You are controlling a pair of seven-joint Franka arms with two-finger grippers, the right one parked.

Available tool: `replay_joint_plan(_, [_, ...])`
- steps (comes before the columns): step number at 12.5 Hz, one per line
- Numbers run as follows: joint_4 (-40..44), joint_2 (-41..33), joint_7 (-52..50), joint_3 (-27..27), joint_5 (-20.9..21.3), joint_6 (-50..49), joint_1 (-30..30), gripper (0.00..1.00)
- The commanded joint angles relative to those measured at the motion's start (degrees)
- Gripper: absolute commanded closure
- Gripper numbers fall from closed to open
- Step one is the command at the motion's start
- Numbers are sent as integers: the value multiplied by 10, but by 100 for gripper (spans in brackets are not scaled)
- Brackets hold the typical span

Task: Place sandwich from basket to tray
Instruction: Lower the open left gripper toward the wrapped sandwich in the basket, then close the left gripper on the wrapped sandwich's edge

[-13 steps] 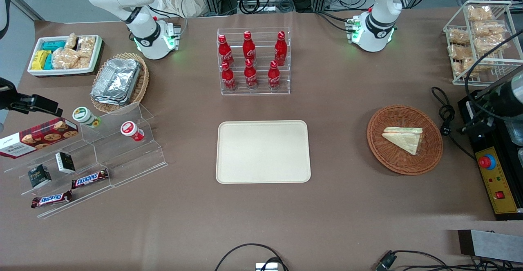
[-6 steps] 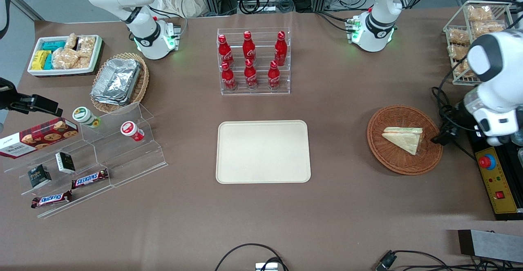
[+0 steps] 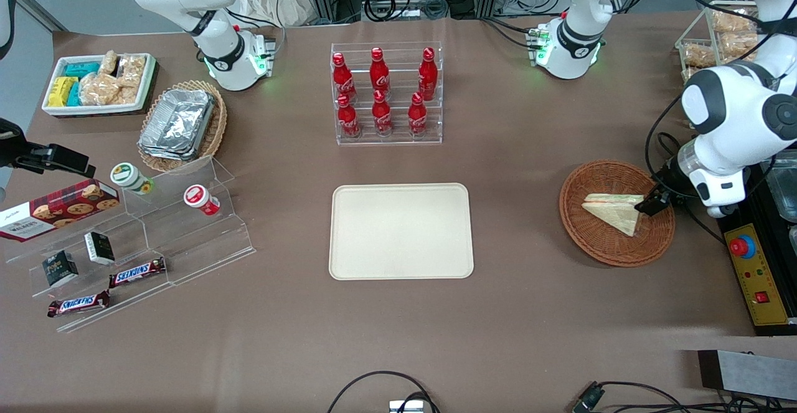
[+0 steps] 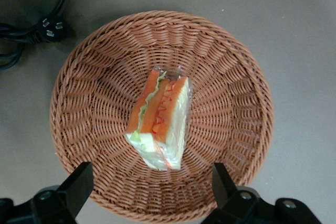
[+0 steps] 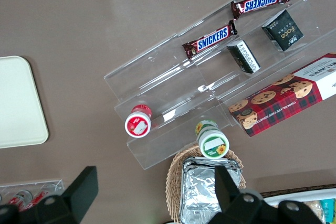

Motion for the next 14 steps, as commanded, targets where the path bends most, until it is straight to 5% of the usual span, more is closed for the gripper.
replay_joint_plan(1, [-8, 23, 4, 7, -5, 35, 1, 0])
replay_joint_plan(10, [-48, 61, 14, 9, -5, 127, 1, 1])
replay_joint_plan(12, [-48, 63, 15, 9, -6, 129, 1, 39])
replay_joint_plan(14, [-48, 63, 16, 9, -6, 128, 1, 100])
